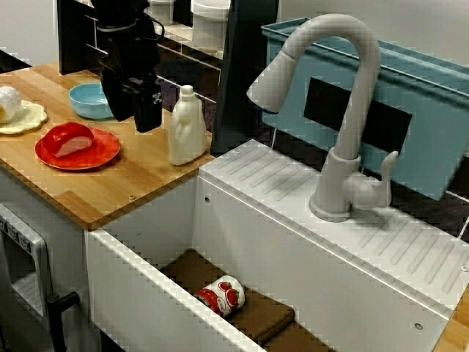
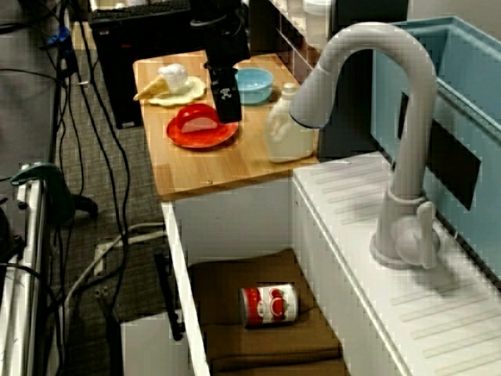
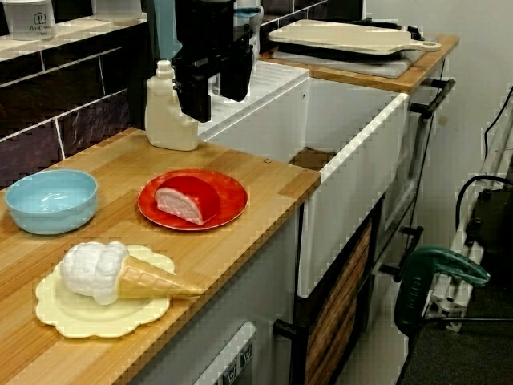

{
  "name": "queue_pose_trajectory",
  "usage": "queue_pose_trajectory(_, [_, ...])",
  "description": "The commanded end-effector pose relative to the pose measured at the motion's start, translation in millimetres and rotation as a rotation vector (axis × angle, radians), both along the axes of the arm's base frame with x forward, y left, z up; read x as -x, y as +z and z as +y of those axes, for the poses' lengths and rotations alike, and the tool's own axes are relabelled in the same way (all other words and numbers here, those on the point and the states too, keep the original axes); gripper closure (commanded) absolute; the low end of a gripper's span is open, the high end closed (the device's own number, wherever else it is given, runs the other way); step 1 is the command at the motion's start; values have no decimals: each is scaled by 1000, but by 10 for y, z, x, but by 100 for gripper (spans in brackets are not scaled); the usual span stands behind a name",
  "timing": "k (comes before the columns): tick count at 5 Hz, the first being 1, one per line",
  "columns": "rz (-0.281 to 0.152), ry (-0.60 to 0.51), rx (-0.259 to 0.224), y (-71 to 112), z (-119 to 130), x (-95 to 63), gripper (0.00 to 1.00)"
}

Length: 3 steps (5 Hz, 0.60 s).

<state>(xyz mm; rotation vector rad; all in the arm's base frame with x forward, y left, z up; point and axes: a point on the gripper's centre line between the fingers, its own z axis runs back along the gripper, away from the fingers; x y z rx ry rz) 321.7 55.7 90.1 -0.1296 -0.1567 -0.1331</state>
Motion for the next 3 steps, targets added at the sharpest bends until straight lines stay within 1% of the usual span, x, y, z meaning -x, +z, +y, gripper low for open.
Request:
queue_pose_trajectory(1, [-53,-24,-86,57,246,95,0])
queue_pose_trajectory(2, [-43,7,-93,-56,377,167,0])
queue_pose_trajectory(3, [-7,29,-105,-186,515,212,0])
